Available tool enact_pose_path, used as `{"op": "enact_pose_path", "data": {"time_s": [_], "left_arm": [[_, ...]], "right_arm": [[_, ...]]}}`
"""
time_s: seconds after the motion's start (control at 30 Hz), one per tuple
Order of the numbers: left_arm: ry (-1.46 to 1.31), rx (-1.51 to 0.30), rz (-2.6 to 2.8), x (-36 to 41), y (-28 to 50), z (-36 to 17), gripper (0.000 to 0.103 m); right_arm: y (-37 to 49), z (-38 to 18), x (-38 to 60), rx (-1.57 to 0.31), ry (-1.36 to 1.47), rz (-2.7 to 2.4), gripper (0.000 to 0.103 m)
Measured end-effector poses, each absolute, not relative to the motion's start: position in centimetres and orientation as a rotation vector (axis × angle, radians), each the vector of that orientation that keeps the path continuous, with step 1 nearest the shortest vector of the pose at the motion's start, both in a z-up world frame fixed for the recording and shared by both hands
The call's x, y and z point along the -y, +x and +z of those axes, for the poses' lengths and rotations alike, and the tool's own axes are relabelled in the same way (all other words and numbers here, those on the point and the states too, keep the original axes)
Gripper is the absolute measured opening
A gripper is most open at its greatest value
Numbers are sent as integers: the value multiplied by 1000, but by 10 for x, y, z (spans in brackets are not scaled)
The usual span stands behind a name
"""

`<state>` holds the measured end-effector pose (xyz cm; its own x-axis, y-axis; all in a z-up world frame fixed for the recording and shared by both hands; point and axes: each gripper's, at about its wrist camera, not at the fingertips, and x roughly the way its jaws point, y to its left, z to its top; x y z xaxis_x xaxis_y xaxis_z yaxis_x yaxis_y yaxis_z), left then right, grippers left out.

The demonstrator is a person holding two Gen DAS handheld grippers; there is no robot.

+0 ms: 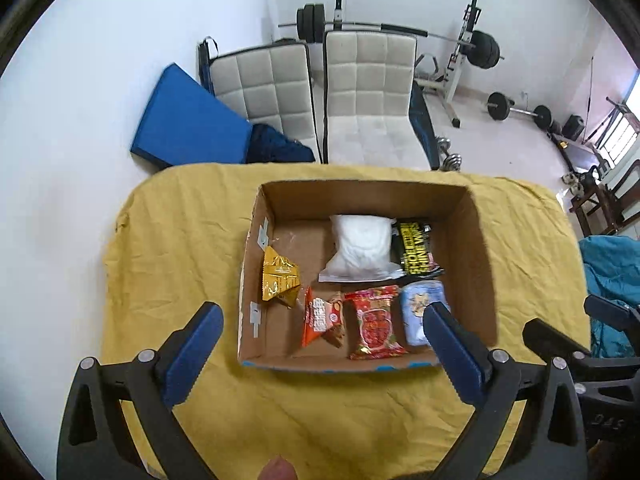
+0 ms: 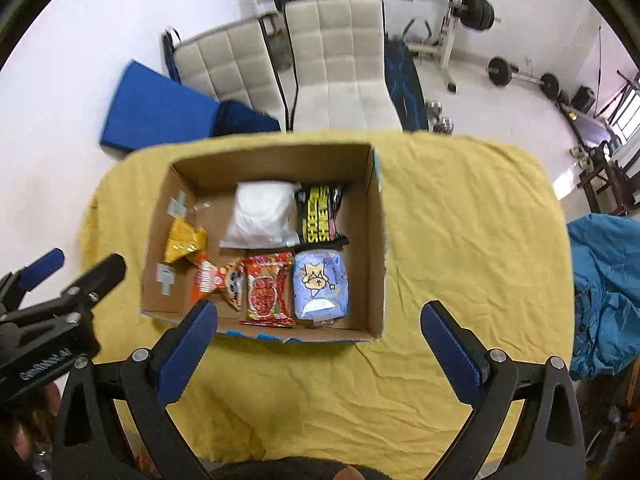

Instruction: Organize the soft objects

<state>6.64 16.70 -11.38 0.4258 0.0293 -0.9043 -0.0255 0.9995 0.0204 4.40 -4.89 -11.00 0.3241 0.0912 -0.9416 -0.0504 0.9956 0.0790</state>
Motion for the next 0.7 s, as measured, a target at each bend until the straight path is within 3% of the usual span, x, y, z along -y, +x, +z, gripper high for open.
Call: {"op": "enact_pose_path", "data": {"time_s": [0.27, 0.7], "left_arm": [[36, -1047, 34, -158, 30, -53, 103], [-18, -959, 22, -154, -6, 3, 103]], "right_arm": [[-1, -37, 52, -1116, 8, 106, 103], [-33, 16, 69, -1047, 34, 93, 103]]}}
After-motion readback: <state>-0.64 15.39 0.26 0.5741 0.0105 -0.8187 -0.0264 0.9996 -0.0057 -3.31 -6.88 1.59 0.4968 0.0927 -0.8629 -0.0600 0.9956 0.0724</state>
